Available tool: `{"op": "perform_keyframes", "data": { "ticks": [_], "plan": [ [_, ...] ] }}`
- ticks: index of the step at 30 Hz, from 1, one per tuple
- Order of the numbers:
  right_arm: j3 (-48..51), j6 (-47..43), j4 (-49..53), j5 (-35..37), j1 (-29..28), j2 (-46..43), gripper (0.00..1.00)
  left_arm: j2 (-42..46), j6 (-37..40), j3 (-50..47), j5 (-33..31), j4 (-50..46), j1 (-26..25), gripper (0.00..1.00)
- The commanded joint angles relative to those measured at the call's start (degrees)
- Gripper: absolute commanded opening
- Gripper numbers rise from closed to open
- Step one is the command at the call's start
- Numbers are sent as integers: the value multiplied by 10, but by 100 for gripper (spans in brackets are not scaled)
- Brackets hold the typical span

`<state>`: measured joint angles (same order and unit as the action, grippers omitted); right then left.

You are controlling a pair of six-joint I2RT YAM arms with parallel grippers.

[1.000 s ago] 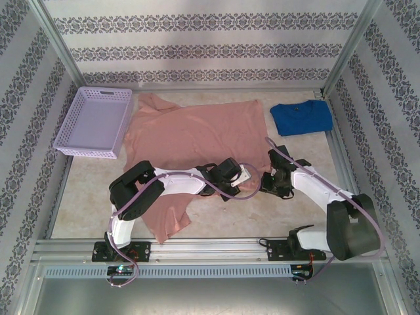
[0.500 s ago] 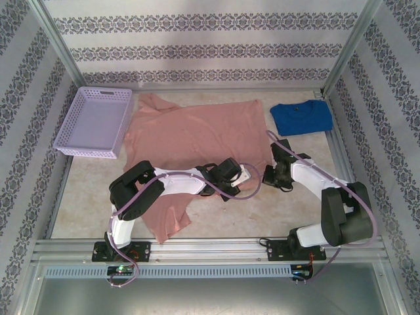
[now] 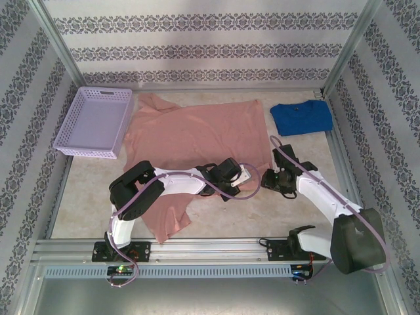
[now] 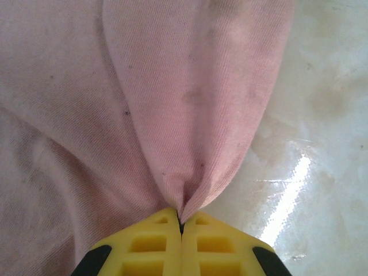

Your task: Fold the inside-out t-shirt

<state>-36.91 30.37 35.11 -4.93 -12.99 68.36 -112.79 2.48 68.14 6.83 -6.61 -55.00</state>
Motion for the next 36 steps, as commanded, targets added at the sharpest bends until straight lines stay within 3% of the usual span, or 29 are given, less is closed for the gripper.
{"op": "perform_keyframes", "data": {
  "ticks": [1,9,19,28,36],
  "plan": [
    [23,19,-41,-32,0,7,47,-18,-9,-4,3,-23,7,0],
    [23,4,-138,-46,10,69,44,-16,-9,-4,0,-24,7,0],
    [-12,-18,-82,26,13,86,10,-14,-6,-8,-3,-25,8,0],
    [-91,-70,55,98,28,74,8,-7,-4,-18,7,-19,13,0],
    [-153,-114,113,172,38,131,17,-8,-3,-22,33,-12,13,0]
  ]
}}
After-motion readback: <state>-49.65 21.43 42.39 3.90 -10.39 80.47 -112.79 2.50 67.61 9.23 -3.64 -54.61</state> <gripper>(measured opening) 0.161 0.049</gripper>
